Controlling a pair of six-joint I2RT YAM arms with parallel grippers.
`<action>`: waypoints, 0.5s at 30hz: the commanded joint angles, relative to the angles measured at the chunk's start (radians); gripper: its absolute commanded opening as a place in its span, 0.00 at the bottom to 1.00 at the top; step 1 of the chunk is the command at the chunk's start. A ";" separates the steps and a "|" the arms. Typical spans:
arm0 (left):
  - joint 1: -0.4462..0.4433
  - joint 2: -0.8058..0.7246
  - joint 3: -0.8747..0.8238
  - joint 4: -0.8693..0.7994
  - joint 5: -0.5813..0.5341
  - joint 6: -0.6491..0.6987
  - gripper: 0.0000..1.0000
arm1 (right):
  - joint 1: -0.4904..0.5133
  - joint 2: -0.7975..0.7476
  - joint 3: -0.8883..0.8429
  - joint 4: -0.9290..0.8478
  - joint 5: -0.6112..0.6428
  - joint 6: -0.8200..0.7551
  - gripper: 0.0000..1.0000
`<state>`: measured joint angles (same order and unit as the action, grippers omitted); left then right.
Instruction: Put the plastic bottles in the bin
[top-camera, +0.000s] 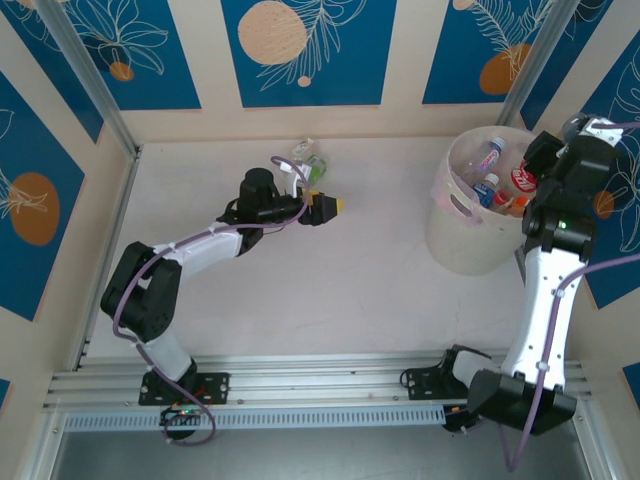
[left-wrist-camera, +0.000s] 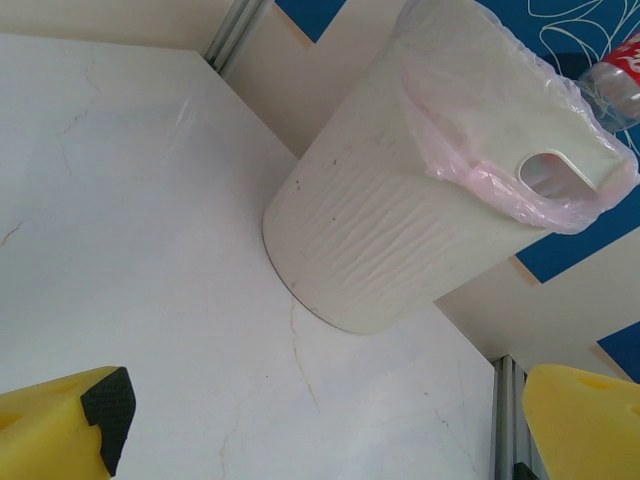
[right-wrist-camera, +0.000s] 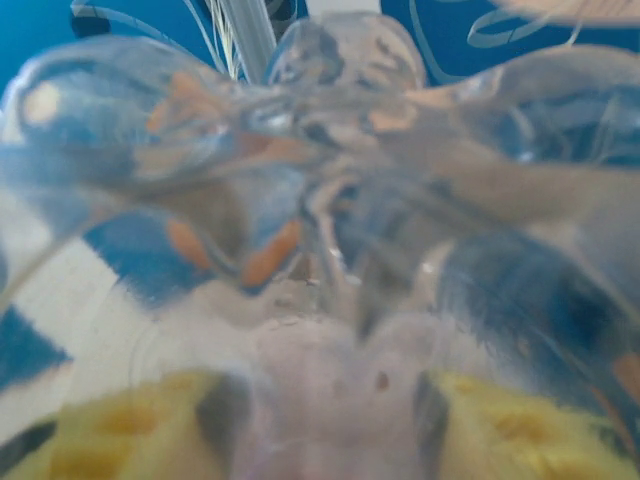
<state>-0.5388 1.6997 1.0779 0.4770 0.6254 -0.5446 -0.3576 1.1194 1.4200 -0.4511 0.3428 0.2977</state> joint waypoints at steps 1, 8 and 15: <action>-0.003 0.019 0.026 -0.005 -0.005 -0.011 1.00 | -0.003 0.036 0.062 -0.127 -0.106 0.040 0.48; 0.000 0.027 0.026 -0.005 -0.010 -0.021 1.00 | -0.017 0.092 0.052 -0.149 -0.195 0.083 0.51; 0.002 0.035 0.027 0.000 -0.010 -0.030 1.00 | -0.016 0.166 0.016 -0.155 -0.174 0.089 0.54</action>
<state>-0.5388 1.7168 1.0782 0.4709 0.6189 -0.5671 -0.3679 1.2518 1.4406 -0.5896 0.1787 0.3748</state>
